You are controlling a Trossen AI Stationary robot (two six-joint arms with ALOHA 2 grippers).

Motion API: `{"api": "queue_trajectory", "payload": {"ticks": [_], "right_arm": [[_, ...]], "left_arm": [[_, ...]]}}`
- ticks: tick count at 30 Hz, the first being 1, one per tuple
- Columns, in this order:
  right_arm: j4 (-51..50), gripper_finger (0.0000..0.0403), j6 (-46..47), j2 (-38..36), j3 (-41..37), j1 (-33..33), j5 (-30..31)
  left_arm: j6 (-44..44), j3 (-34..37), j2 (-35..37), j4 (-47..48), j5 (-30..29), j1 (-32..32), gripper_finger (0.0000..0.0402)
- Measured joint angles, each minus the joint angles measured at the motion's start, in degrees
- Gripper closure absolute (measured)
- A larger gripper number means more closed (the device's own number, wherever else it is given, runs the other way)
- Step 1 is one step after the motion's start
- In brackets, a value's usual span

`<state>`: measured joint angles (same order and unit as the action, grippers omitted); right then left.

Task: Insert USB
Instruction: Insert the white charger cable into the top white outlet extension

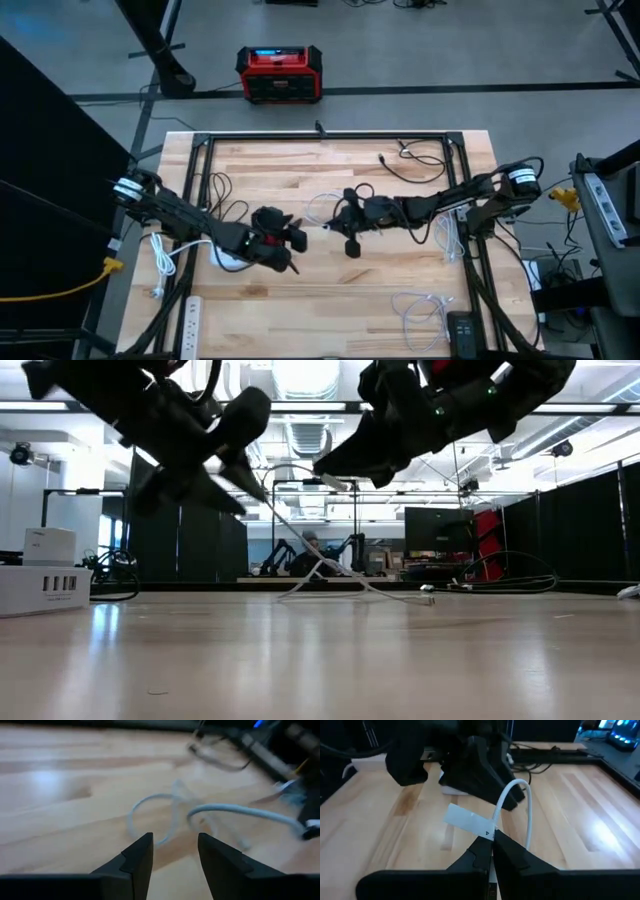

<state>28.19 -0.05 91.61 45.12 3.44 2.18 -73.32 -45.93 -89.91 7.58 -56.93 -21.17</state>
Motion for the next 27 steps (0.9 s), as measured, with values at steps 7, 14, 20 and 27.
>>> {"api": "queue_trajectory", "payload": {"ticks": [7, 14, 20, 27], "right_arm": [[1.3, 0.0403, 0.0, -0.1, 0.0, 0.0, 0.5], [1.3, 0.0403, 0.2, -0.1, 0.0, 0.0, 0.9], [1.3, 0.0403, 0.1, -0.1, 0.0, 0.0, 1.0], [1.3, 0.0403, -0.6, -0.1, 0.0, 0.0, 3.7]], "left_arm": [[3.8, 6.4, 0.0, -18.4, -5.2, 0.1, 0.0223], [4.3, 6.9, 0.0, -23.7, -2.8, 0.5, 0.0181], [6.0, 5.8, 0.0, -25.1, 0.6, 1.2, 0.015], [6.8, 4.6, 0.0, -27.1, 3.3, 1.7, 0.0146]]}}
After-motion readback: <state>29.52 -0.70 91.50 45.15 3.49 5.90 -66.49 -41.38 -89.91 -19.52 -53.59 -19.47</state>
